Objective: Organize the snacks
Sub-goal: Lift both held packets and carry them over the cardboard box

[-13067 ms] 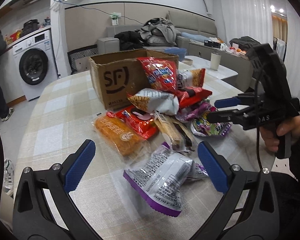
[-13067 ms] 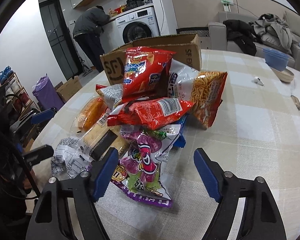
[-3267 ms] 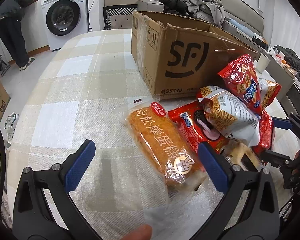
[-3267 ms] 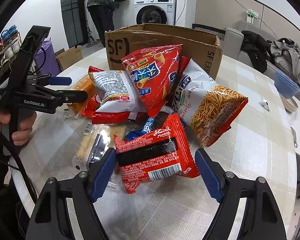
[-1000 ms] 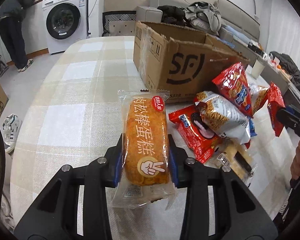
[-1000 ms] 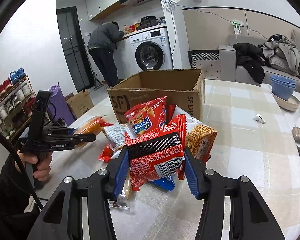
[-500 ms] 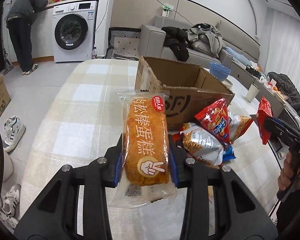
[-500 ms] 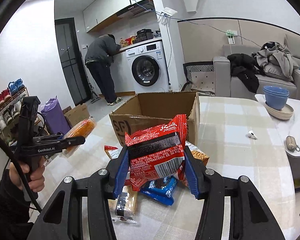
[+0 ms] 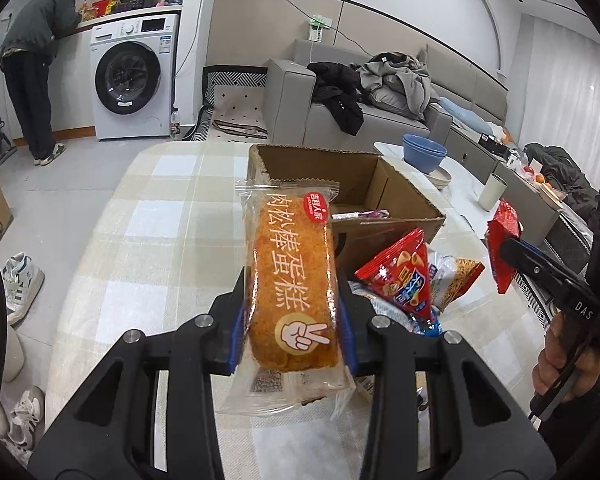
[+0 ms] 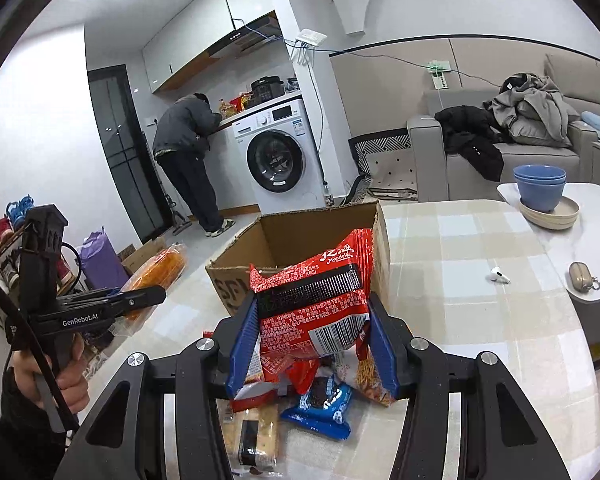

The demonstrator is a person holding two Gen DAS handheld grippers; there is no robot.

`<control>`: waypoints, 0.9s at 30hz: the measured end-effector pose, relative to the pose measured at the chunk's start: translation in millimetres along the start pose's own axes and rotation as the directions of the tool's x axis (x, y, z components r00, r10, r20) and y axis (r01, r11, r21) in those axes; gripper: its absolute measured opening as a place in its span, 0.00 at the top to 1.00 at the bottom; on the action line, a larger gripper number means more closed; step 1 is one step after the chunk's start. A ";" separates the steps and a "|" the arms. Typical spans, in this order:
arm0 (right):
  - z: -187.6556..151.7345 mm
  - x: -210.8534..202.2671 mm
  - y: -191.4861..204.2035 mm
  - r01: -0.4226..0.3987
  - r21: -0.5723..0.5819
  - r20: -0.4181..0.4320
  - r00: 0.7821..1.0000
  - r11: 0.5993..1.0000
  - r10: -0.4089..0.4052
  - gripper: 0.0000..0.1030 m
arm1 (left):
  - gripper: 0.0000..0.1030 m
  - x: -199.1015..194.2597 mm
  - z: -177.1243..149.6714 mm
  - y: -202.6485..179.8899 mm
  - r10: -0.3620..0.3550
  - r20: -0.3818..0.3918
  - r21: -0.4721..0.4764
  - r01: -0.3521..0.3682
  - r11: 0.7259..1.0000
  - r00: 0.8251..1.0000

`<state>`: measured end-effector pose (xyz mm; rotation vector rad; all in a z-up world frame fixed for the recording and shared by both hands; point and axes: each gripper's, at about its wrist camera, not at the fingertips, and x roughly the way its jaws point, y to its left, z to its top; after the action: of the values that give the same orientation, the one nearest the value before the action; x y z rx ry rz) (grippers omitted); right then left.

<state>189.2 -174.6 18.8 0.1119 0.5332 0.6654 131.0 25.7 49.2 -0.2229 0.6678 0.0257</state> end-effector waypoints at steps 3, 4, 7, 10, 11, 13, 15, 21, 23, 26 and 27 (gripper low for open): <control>5.6 2.3 -0.2 0.000 0.005 0.008 1.000 1.000 0.000 0.50 | 0.67 1.5 10.7 -5.1 -0.009 0.003 0.008 0.009 1.000 1.000; 6.7 2.8 0.2 -0.002 0.009 0.011 1.000 1.000 0.002 0.50 | 0.67 1.9 13.0 -6.8 -0.012 0.007 0.011 0.012 1.000 1.000; 9.6 5.8 -0.4 0.004 0.015 0.017 1.000 1.000 -0.004 0.50 | 0.67 2.9 21.3 -11.7 -0.022 0.010 0.022 0.021 1.000 1.000; 14.4 10.6 -2.7 0.010 0.031 0.013 1.000 0.999 -0.011 0.50 | 0.67 8.8 29.4 -15.2 -0.024 0.006 0.028 0.024 0.999 1.000; 15.9 12.4 -2.9 0.012 0.030 0.015 1.000 0.999 -0.012 0.50 | 0.67 11.8 31.6 -15.8 -0.027 0.004 0.029 0.027 0.999 1.000; 17.9 14.3 -2.6 0.015 0.026 0.017 1.000 1.000 -0.015 0.50 | 0.67 13.9 34.2 -18.1 -0.032 0.002 0.036 0.032 0.999 0.999; 19.6 16.0 -1.4 0.019 0.023 0.020 1.000 1.000 -0.019 0.50 | 0.67 17.3 38.2 -19.9 -0.035 0.000 0.043 0.035 0.998 0.999; 22.0 29.3 0.0 0.027 0.049 0.015 1.000 0.998 -0.027 0.50 | 0.67 28.5 49.4 -19.9 -0.044 -0.004 0.041 0.044 0.998 0.999; 24.5 34.9 0.0 0.027 0.056 0.013 1.000 0.998 -0.028 0.50 | 0.67 33.0 52.4 -19.1 -0.046 -0.010 0.038 0.046 0.998 0.999; 27.7 42.2 1.7 0.025 0.061 0.016 1.000 0.998 -0.026 0.50 | 0.67 42.2 60.6 -20.1 -0.047 -0.017 0.034 0.047 0.998 0.999; 29.0 44.2 2.2 0.025 0.061 0.017 1.000 0.998 -0.026 0.50 | 0.67 44.0 62.7 -20.6 -0.047 -0.018 0.034 0.048 0.998 0.999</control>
<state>231.6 -143.8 25.2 0.1681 0.5376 0.6230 205.8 16.9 74.0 -0.2057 0.6790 -0.0330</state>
